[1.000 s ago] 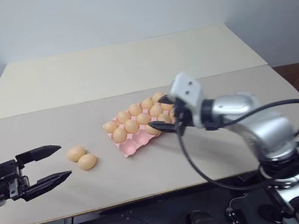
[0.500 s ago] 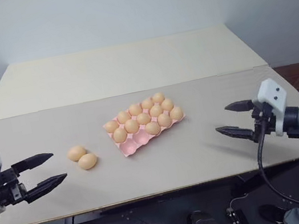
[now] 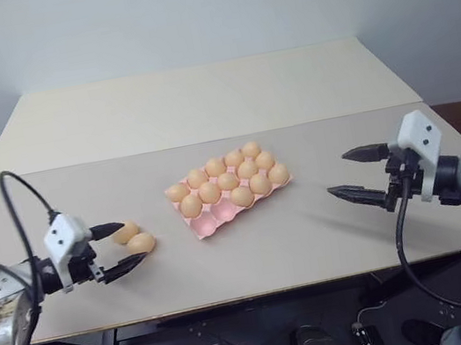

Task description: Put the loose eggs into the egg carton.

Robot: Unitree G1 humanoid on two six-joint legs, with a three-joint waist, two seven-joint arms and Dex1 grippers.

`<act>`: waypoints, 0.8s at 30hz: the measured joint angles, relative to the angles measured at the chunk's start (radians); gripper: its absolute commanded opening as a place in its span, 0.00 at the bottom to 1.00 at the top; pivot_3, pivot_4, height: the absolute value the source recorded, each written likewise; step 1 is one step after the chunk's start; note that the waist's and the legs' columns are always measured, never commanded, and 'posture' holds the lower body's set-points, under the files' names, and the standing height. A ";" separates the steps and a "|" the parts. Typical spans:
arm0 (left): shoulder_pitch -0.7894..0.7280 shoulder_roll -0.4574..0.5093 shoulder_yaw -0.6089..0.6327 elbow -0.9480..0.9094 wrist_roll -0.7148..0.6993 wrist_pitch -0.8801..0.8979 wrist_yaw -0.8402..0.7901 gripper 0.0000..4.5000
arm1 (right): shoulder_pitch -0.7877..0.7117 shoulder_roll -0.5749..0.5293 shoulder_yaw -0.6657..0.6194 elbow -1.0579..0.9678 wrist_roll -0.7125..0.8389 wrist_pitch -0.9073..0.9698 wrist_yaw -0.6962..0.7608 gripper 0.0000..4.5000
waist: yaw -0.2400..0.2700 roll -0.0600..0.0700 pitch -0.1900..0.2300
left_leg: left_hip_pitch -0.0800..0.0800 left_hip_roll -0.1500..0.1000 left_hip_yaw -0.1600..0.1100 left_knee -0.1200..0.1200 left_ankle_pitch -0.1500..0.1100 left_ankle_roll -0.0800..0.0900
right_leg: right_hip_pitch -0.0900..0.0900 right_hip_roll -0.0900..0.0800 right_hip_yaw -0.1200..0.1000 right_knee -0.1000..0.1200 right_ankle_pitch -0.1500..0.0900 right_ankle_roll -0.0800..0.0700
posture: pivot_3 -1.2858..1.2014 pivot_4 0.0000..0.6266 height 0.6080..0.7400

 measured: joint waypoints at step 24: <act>-0.037 0.077 0.041 -0.121 -0.188 0.139 -0.112 0.34 | 0.029 -0.072 -0.050 -0.081 0.124 0.084 -0.091 0.96 | -0.003 0.000 0.000 | 0.000 0.000 -0.005 0.001 0.000 0.000 | 0.000 0.000 0.001 0.000 0.000 0.000 | 0.52 0.24 1.00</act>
